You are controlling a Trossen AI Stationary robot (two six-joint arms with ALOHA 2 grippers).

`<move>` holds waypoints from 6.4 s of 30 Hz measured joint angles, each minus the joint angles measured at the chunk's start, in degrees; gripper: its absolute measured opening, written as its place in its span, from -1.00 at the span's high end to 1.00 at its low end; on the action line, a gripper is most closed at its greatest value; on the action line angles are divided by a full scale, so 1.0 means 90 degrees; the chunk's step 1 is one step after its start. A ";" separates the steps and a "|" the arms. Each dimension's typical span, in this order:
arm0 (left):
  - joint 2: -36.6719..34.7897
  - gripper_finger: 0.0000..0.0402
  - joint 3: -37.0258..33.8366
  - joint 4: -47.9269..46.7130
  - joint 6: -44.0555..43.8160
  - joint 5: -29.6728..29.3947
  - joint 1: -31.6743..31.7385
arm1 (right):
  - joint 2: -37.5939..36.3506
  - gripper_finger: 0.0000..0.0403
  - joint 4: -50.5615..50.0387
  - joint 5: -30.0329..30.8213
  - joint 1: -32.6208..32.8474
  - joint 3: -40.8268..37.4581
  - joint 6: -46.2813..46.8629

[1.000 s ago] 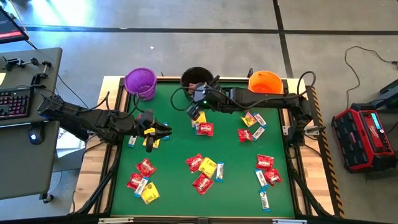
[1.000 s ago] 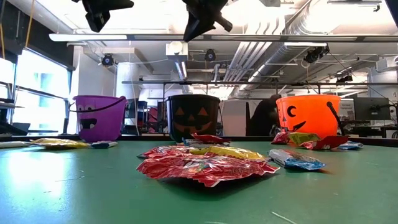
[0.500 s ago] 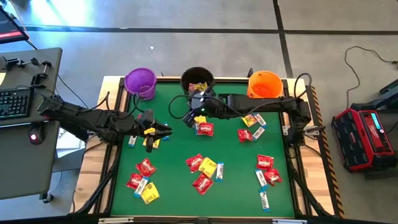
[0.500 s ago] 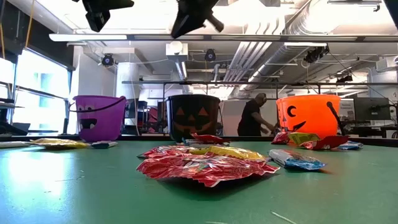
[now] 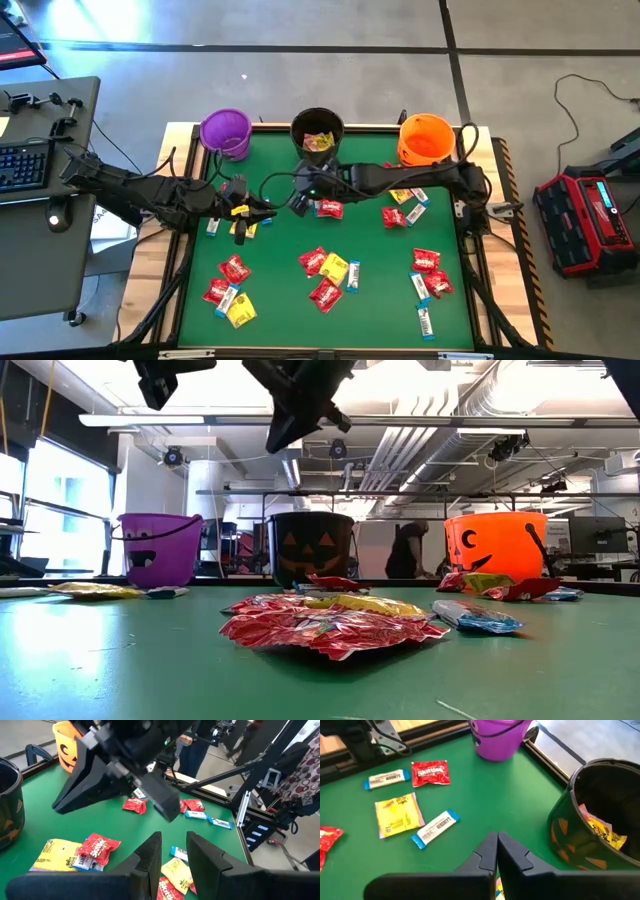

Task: Sort candy by brand, put in halloween buckets
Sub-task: Put the yellow candy pack into the black bucket

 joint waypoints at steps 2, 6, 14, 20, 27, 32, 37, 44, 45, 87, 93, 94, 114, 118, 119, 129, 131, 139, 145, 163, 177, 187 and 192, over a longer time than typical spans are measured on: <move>0.0000 0.60 0.0000 0.0000 0.0049 -0.0002 0.0002 | 0.0060 1.00 0.0008 -0.0162 0.0000 0.0000 -0.0011; 0.0000 0.60 0.0000 0.0002 0.0103 0.0000 0.0000 | 0.0087 1.00 0.0012 -0.0349 0.0019 -0.0002 -0.0164; 0.0000 0.60 0.0000 0.0000 0.0266 0.0070 0.0000 | 0.0025 1.00 0.0620 -0.1000 0.0022 -0.0385 -0.0673; 0.0000 0.60 0.0002 -0.0002 0.0266 0.0078 0.0000 | -0.0440 1.00 0.1883 -0.1503 0.0054 -0.1779 -0.0387; 0.0000 0.60 0.0002 0.0004 0.0271 0.0078 0.0001 | -0.1080 1.00 0.2348 -0.1493 0.0273 -0.2785 -0.0060; 0.0000 0.60 0.0002 -0.0005 0.0269 0.0078 0.0007 | -0.1402 1.00 0.2364 -0.1486 0.0425 -0.3029 0.0035; 0.0000 0.60 0.0002 -0.0007 0.0269 0.0078 0.0010 | -0.1660 1.00 0.2373 -0.1460 0.0536 -0.3050 0.0010; 0.0000 0.60 0.0002 -0.0007 0.0266 0.0078 0.0010 | -0.1698 1.00 0.2349 -0.1445 0.0535 -0.3050 -0.0006; 0.0000 0.60 0.0002 -0.0005 0.0266 0.0078 0.0010 | -0.1698 1.00 0.2349 -0.1442 0.0534 -0.3050 -0.0008; 0.0000 0.60 0.0002 -0.0005 0.0264 0.0074 0.0010 | -0.1698 1.00 0.2348 -0.1433 0.0544 -0.3050 -0.0134; 0.0000 0.60 0.0002 -0.0007 0.0261 0.0075 0.0010 | -0.1698 1.00 0.2346 -0.1430 0.0544 -0.3048 -0.0159; 0.0000 0.60 0.0002 -0.0007 0.0261 0.0073 0.0010 | -0.1698 1.00 0.2346 -0.1430 0.0544 -0.3048 -0.0159; 0.0024 0.60 0.0002 -0.0052 0.0203 0.0246 0.0005 | -0.1698 1.00 0.1660 -0.1343 0.1229 -0.3048 0.0142; 0.0024 0.60 0.0002 -0.0208 0.0203 0.0245 0.0005 | -0.1698 1.00 0.1405 -0.1547 0.1483 -0.3048 0.0394; 0.0024 0.60 0.0002 -0.0252 0.0203 0.0245 0.0005 | -0.1698 1.00 0.1334 -0.1664 0.1547 -0.3048 0.0475; 0.0024 0.60 0.0002 -0.0352 0.0204 0.0248 0.0010 | -0.1698 1.00 0.0757 -0.2059 0.1987 -0.3048 0.1425; 0.0024 0.60 0.0002 -0.0352 0.0205 0.0245 0.0010 | -0.1698 0.98 0.0723 -0.2059 0.2034 -0.3048 0.1530; 0.0024 0.60 0.0002 -0.0350 0.0158 0.0246 0.0010 | -0.1698 0.74 0.0719 -0.2057 0.2089 -0.3048 0.1563; 0.0024 0.60 0.0002 -0.0349 0.0150 0.0246 0.0005 | -0.1698 0.51 0.0717 -0.1990 0.2089 -0.3048 0.1548; 0.0047 0.60 0.0002 -0.0343 0.0150 0.0245 0.0010 | -0.1696 0.35 0.0579 -0.1941 0.2089 -0.3048 0.1320; 0.0858 0.60 -0.0002 -0.0292 0.0150 0.0653 0.0005 | -0.1693 0.35 0.0289 -0.2067 0.2160 -0.3048 0.1561; 0.1216 0.60 -0.0002 -0.0309 0.0145 0.0937 0.0005 | -0.1693 0.35 0.0261 -0.2063 0.2171 -0.3048 0.1608; 0.1361 0.60 -0.0002 -0.0343 0.0083 0.0959 0.0005 | -0.1693 0.35 0.0147 -0.2042 0.2171 -0.3048 0.1607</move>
